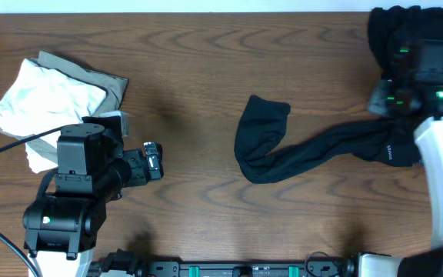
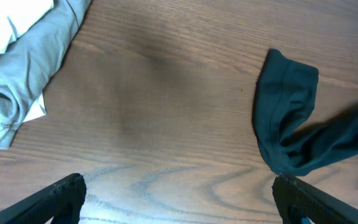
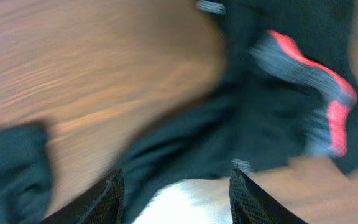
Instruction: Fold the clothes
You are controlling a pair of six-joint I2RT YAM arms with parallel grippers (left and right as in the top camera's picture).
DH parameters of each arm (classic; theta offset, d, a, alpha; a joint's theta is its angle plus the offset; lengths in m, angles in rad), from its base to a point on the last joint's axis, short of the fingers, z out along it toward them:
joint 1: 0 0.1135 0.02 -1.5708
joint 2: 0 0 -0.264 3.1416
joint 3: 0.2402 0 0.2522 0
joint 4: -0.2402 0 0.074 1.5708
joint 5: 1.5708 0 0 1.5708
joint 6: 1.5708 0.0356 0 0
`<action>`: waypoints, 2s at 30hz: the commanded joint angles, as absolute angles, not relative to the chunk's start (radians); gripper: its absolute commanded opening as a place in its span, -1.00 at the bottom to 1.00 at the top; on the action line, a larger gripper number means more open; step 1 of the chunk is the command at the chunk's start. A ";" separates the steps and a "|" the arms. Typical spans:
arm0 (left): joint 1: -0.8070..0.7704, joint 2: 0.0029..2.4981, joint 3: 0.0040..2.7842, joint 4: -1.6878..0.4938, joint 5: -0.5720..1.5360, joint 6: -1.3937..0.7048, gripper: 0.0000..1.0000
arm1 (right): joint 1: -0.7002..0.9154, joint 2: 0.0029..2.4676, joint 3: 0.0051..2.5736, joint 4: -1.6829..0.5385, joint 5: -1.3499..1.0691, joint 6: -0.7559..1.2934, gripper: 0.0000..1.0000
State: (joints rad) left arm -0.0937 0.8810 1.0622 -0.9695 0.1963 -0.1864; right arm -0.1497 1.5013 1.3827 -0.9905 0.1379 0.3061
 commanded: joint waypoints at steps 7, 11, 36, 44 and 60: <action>-0.097 0.894 1.082 -0.971 0.198 -0.186 0.96 | -0.361 1.766 1.378 -0.993 0.139 0.315 0.06; -0.097 0.896 1.082 -0.971 0.198 -0.186 0.96 | -0.393 1.886 1.378 -0.936 0.138 0.305 0.07; -0.097 0.923 1.082 -0.961 0.198 -0.185 0.96 | -0.344 1.538 1.559 -0.868 -0.463 0.034 -0.76; -0.097 0.922 1.082 -0.949 0.198 -0.186 0.96 | -0.087 1.312 1.662 -0.774 -0.382 -0.080 -0.67; -0.097 0.929 1.082 -0.947 0.198 -0.186 0.96 | -0.136 1.423 1.702 -0.955 -0.185 -0.096 -0.29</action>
State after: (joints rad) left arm -0.0937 0.9268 1.0622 -0.9451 0.1959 -0.1864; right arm -0.1310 1.3247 1.7309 -0.9310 -0.2016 -0.0593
